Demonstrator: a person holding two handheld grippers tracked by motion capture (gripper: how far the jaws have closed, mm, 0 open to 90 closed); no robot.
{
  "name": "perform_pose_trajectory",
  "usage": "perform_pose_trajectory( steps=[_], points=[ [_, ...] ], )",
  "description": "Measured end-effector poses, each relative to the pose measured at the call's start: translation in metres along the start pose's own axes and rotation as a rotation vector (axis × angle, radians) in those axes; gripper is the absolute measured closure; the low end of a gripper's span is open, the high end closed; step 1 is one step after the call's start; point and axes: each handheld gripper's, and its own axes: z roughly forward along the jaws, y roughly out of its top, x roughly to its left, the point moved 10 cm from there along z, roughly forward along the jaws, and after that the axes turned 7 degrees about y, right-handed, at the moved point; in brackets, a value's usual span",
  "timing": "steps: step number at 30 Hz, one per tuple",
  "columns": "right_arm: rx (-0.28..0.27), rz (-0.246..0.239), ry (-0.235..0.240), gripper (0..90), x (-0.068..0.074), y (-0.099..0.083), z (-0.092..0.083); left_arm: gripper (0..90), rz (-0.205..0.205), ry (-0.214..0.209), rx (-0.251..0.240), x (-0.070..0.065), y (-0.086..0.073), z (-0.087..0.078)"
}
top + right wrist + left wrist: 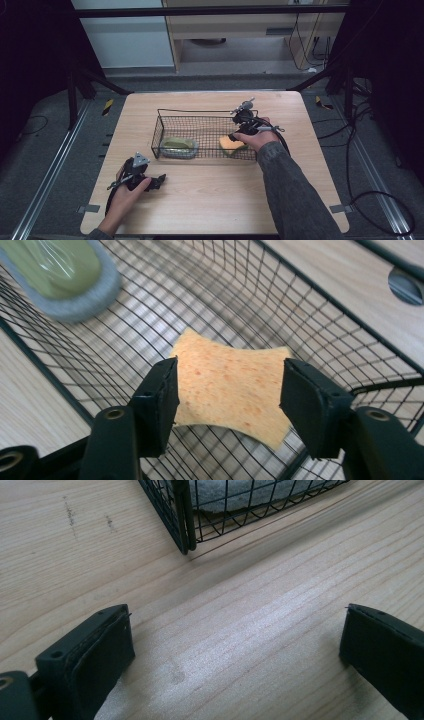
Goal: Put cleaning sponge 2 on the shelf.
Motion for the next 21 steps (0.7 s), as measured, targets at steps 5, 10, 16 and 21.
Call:
perform_pose_trajectory(
  steps=[5,10,16,21],
  points=[
    [-0.059,0.004,-0.007,32.7,0.006,0.007,-0.012,0.0,0.0,0.0,0.0,0.0,0.0,0.0],
    [-0.101,0.013,-0.03,22.5,0.002,0.002,-0.028,0.0,0.0,0.0,0.0,0.0,0.0,0.0],
    [-0.158,0.061,-0.076,10.5,-0.008,-0.018,-0.051,0.0,0.0,0.001,0.0,0.0,0.0,0.0],
    [-0.178,0.094,-0.101,8.4,-0.019,-0.042,-0.064,0.0,0.0,0.001,0.0,0.0,0.0,0.0]
  ],
)
